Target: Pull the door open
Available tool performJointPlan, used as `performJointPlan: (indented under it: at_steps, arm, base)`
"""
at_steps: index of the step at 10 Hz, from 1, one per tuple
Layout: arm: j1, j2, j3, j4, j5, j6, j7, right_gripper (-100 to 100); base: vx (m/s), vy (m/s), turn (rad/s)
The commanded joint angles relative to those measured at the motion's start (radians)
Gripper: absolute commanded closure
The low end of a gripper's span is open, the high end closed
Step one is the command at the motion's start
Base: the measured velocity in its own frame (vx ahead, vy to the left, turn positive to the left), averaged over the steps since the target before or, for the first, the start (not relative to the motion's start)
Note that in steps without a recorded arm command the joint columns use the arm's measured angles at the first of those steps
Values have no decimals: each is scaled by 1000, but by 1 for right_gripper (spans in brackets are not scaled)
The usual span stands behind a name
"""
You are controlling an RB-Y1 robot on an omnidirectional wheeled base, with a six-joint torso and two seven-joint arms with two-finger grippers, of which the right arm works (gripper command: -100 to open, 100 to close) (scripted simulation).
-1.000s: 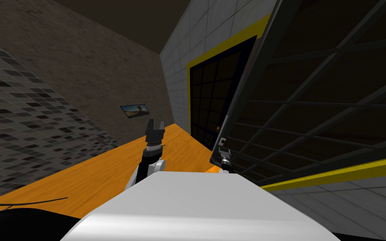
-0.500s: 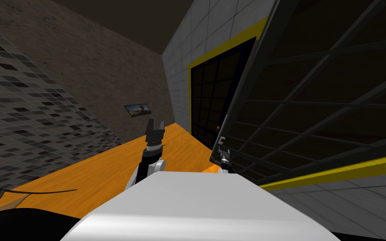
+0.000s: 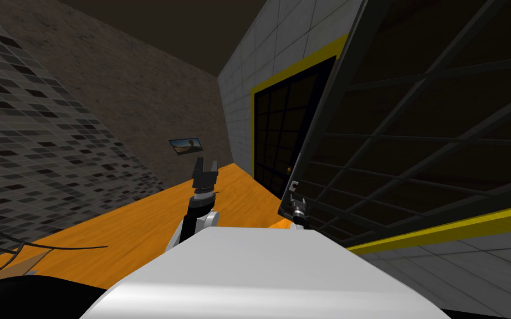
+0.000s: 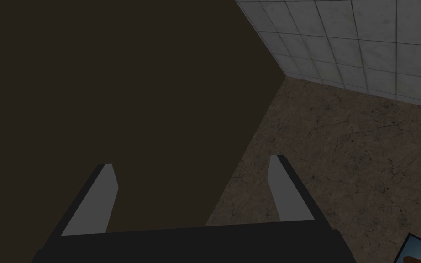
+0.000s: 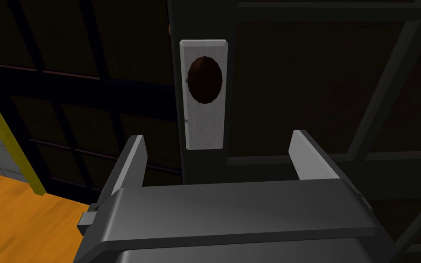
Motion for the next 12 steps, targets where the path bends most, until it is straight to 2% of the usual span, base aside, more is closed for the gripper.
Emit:
performJointPlan:
  at_steps: [1, 6, 8, 9, 10, 11, 12]
  arm:
    - [-7, -12, 2, 34, 0, -19, -25, -100]
    - [25, -84, -6, 57, -12, -38, -105, -100]
    - [35, -108, -9, 65, -16, -45, -130, -100]
    - [40, -118, -10, 68, -18, -48, -143, -100]
    - [33, -111, -8, 72, -16, -47, -133, -100]
    - [33, -111, -8, 72, -16, -47, -133, 100]
    - [33, -111, -8, 72, -16, -47, -133, 100]
  base:
    - [181, -34, 53]
    - [160, -8, 66]
    - [148, 3, 61]
    - [186, -9, 55]
    - [79, -10, 11]
    - [-12, 1, -11]
    - [-29, -9, -37]
